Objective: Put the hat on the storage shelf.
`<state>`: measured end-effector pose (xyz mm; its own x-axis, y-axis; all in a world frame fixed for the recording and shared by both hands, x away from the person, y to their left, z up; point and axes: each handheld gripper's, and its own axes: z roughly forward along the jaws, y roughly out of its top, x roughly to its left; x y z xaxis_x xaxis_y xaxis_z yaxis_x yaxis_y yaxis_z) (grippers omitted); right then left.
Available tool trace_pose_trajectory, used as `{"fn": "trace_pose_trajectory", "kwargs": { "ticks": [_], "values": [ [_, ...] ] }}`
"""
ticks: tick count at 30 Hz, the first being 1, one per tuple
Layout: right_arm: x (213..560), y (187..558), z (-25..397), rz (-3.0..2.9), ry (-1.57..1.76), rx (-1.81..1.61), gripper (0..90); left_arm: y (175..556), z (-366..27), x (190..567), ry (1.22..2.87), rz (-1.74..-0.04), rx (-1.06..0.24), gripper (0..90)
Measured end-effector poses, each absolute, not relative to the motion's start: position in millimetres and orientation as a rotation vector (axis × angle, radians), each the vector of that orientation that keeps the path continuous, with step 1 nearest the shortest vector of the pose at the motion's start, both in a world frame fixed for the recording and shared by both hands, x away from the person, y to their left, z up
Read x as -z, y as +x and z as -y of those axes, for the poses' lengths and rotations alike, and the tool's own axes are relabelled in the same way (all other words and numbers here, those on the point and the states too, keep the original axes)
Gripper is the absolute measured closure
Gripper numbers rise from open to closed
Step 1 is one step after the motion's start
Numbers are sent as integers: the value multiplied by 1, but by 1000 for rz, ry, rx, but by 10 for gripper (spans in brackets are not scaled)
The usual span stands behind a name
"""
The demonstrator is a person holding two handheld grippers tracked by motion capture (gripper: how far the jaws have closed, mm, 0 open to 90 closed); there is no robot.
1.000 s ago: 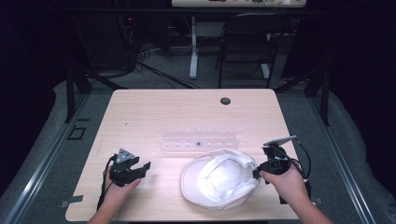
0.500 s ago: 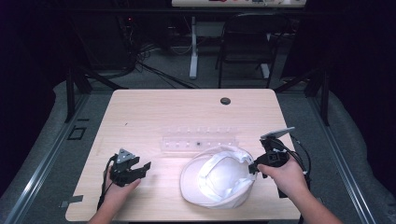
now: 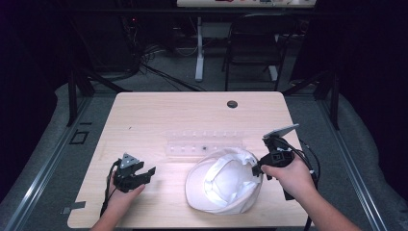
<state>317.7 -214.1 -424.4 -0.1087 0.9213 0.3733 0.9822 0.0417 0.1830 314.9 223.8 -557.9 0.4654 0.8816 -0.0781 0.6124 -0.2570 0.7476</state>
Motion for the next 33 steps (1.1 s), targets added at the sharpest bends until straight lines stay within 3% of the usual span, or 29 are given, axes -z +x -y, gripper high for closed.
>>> {"fn": "trace_pose_trajectory", "kwargs": {
  "ticks": [33],
  "values": [
    [393,327,187,1907,-1697,895,819,314,-223,558,1966,-1240,-450,443]
  ]
}}
